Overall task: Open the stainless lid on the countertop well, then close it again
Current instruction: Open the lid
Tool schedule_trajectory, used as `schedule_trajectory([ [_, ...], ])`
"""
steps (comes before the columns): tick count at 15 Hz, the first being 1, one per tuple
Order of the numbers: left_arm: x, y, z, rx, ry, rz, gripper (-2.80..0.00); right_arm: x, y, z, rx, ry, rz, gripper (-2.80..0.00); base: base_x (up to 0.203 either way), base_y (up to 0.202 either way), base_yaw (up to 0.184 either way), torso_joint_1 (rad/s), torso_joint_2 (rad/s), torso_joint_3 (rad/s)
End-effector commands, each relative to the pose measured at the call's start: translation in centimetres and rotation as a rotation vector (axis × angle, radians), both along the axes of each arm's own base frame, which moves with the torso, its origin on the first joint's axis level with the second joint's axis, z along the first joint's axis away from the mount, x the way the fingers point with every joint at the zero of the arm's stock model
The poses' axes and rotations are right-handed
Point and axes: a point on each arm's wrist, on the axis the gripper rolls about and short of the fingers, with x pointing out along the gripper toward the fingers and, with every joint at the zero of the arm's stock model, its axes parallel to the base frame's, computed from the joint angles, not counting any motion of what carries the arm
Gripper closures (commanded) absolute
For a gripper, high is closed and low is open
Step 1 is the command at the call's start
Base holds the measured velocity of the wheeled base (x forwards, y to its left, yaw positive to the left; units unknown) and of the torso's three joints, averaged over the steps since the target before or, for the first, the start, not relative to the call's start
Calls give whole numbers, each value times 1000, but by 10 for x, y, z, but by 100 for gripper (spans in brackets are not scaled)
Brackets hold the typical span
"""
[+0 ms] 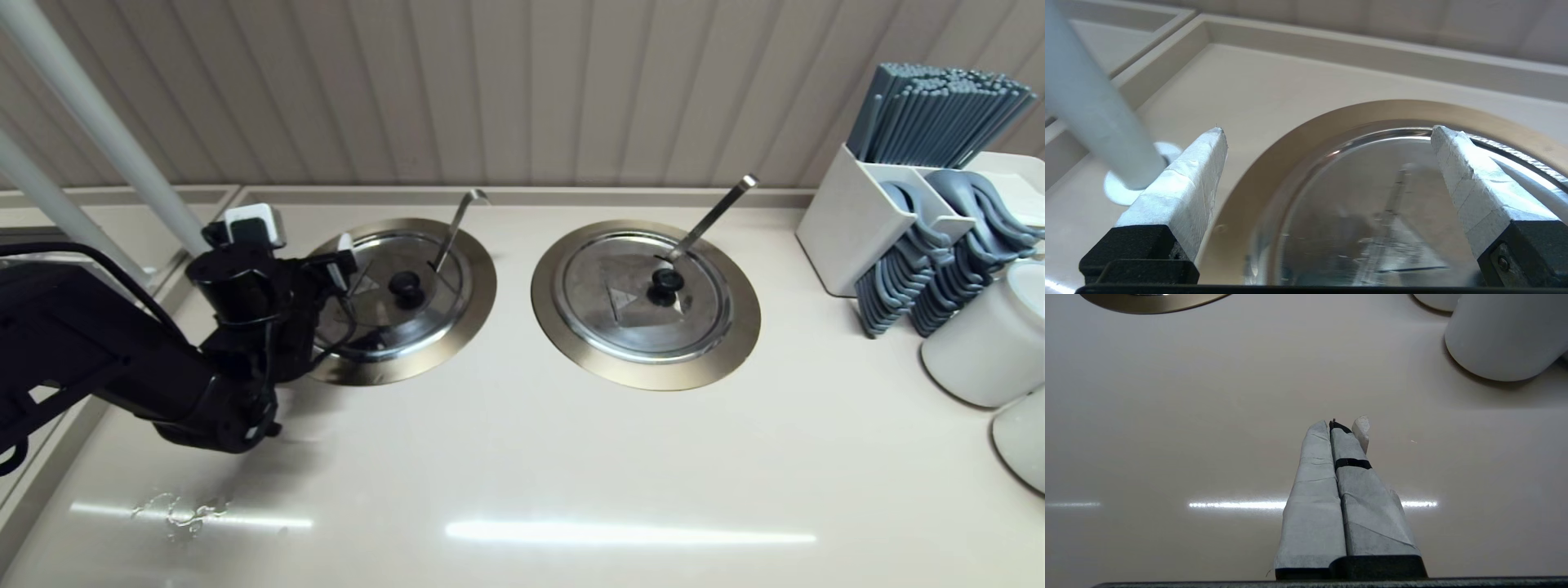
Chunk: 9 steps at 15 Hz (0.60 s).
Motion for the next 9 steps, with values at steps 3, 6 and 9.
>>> schedule_trajectory([
  [3,-1,5,6,-15,-27,5,-280,0,0,0,0,2,0,0,0,0,0,0,0,0],
  [6,0,-2,3,-19,-16,-14,-280,0,0,0,0,2,0,0,0,0,0,0,0,0],
  [9,-4,-22,-4,-70,35,-79,-280,0,0,0,0,2,0,0,0,0,0,0,0,0],
])
